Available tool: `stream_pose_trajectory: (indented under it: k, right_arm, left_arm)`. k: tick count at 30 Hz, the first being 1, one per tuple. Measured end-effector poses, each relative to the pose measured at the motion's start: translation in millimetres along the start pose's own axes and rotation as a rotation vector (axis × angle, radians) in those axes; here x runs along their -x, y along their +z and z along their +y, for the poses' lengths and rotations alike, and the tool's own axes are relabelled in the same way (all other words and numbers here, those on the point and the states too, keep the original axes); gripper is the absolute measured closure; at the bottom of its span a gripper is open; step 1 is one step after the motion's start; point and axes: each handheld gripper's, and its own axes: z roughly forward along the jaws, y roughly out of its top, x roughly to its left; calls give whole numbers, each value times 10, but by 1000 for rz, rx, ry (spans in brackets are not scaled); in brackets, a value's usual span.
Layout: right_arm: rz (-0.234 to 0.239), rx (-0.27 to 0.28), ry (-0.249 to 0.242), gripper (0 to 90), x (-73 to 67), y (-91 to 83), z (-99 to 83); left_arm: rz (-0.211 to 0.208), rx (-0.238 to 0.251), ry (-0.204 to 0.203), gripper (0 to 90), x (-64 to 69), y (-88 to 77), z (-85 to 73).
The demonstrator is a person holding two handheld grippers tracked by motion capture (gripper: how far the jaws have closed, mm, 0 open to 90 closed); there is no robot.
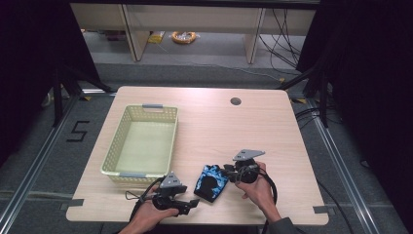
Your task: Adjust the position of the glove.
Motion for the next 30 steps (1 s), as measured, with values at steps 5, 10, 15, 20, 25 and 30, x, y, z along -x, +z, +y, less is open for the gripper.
stream_pose_trajectory:
  k: [5, 10, 15, 20, 25, 30]
  right_arm:
    - [-10, -7, -2, 730, 29, 44, -13]
    - [-6, -59, -15, 739, 36, 97, -2]
    - [-16, -64, -12, 745, 50, 158, -16]
    - [12, -84, 9, 785, 63, 192, -17]
    - [3, -100, 18, 823, 31, 165, -28]
    - [4, -108, 56, 822, 9, 95, -90]
  left_arm:
    - [0, 3, 10, 313, 22, 47, 19]
    - [1, -2, 38, 388, 29, 88, 49]
    - [9, 2, 58, 483, 24, 107, 55]
    - [28, -29, 95, 602, 24, 136, 56]
    - [51, -14, 87, 679, -28, 148, 80]
    - [68, -28, 93, 683, -91, 129, 120]
